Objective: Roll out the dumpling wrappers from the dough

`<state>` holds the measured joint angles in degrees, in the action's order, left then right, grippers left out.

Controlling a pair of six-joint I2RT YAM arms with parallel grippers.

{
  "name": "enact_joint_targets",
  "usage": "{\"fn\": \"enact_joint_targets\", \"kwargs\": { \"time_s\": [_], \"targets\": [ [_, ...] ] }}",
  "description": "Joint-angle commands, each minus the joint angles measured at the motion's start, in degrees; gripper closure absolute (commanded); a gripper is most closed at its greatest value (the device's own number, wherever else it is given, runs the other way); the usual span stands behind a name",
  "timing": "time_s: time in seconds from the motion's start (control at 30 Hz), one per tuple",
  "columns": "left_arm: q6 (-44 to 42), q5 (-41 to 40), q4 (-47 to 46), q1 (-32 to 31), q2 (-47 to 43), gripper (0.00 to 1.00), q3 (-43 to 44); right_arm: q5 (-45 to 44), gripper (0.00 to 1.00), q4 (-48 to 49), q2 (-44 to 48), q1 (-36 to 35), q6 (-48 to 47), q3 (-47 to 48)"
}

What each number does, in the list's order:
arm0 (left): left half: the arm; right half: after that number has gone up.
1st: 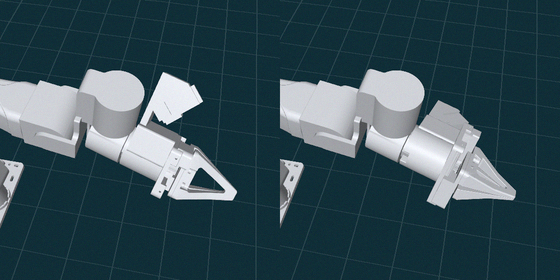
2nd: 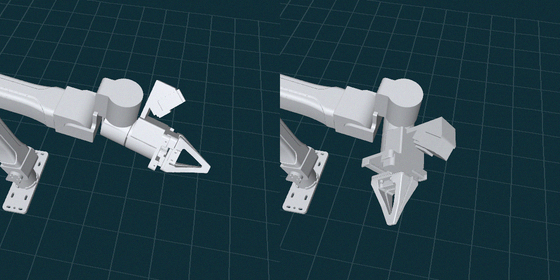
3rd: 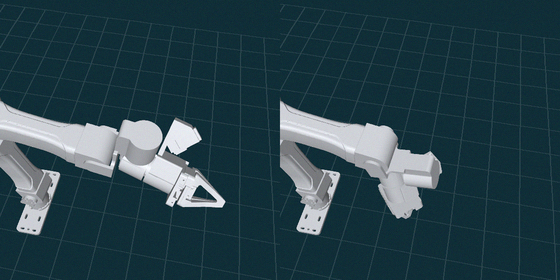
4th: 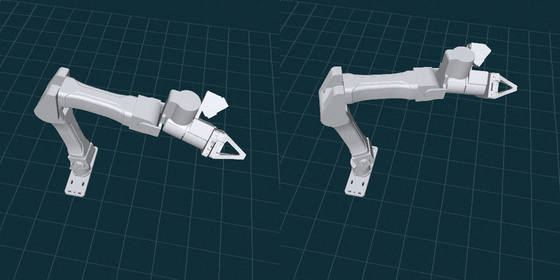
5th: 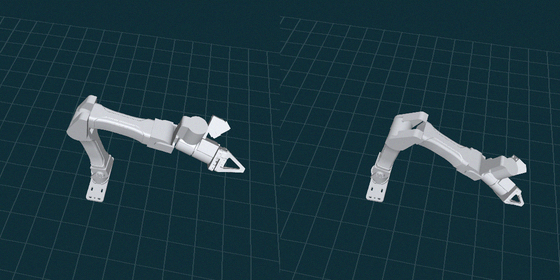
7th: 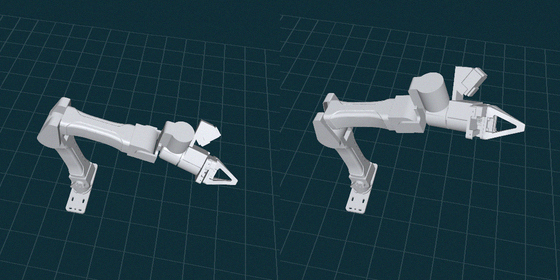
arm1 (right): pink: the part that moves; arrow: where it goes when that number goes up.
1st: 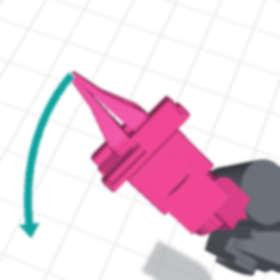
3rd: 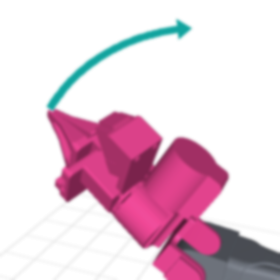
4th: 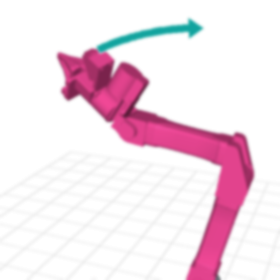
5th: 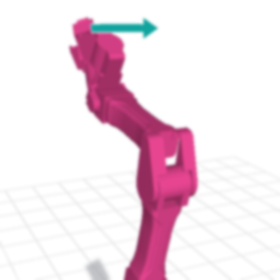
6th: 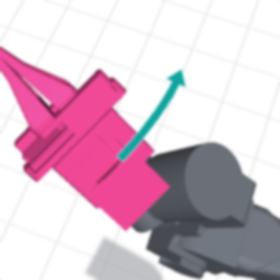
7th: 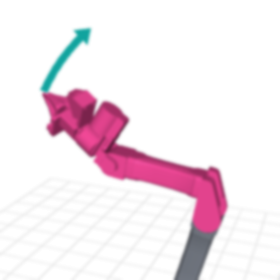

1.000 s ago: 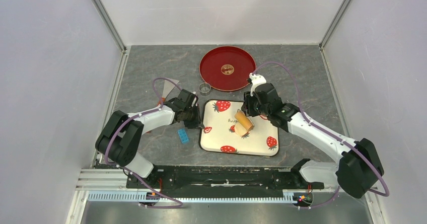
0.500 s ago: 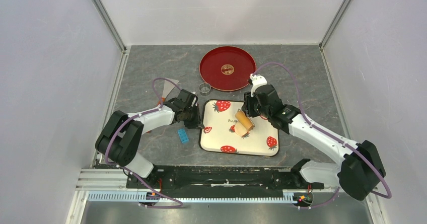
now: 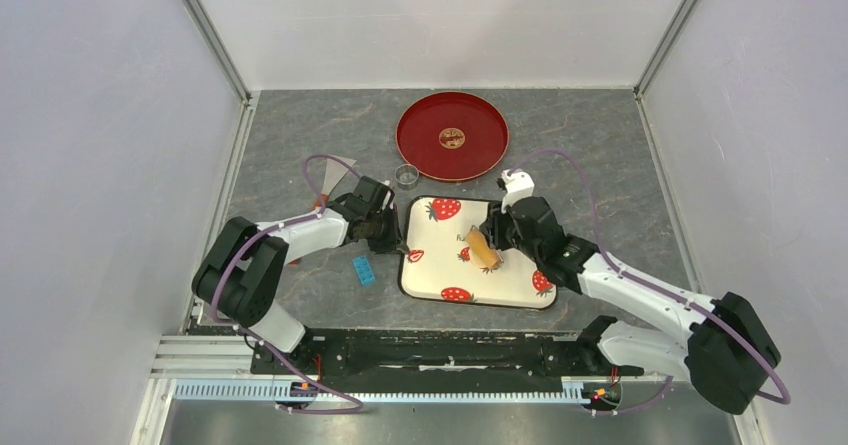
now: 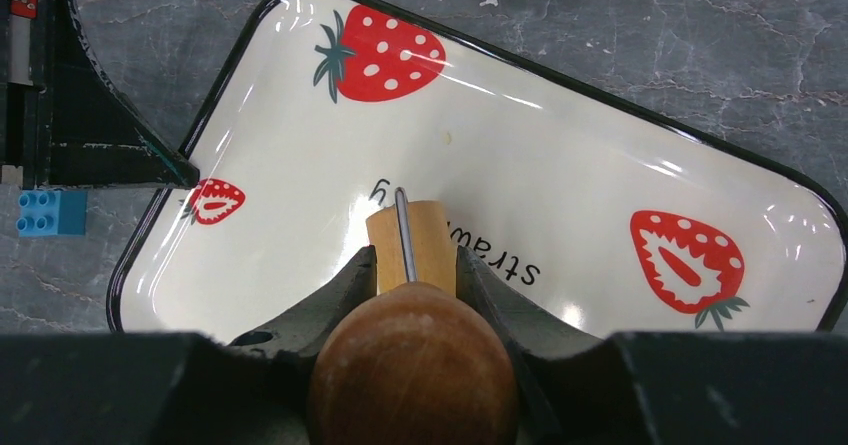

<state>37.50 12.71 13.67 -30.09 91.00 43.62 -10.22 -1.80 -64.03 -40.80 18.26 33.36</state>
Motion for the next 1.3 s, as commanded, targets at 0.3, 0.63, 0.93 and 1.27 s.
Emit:
{"fn": "enact_joint_targets", "kwargs": {
  "time_s": [0.3, 0.63, 0.93, 1.27],
  "targets": [
    [1.5, -10.1, 3.4, -0.2, 2.3, 0.98, -4.2, -12.7, 1.00, -0.2, 5.8, -1.4, -3.8, -11.6],
    [4.7, -13.1, 4.3, 2.7, -3.8, 0.98, -8.4, -12.7, 1.00, 3.2, 3.2, -1.4, -4.1, -15.5],
    [4.7, -13.0, 3.8, 2.8, -3.6, 0.98, -8.6, -13.5, 1.00, 0.7, 4.8, -1.5, -3.2, -12.9],
    [4.2, -11.1, 3.6, 2.8, -0.8, 0.98, -7.7, -13.1, 1.00, -3.7, 9.4, -1.6, -3.1, -0.9]
  ]
}}
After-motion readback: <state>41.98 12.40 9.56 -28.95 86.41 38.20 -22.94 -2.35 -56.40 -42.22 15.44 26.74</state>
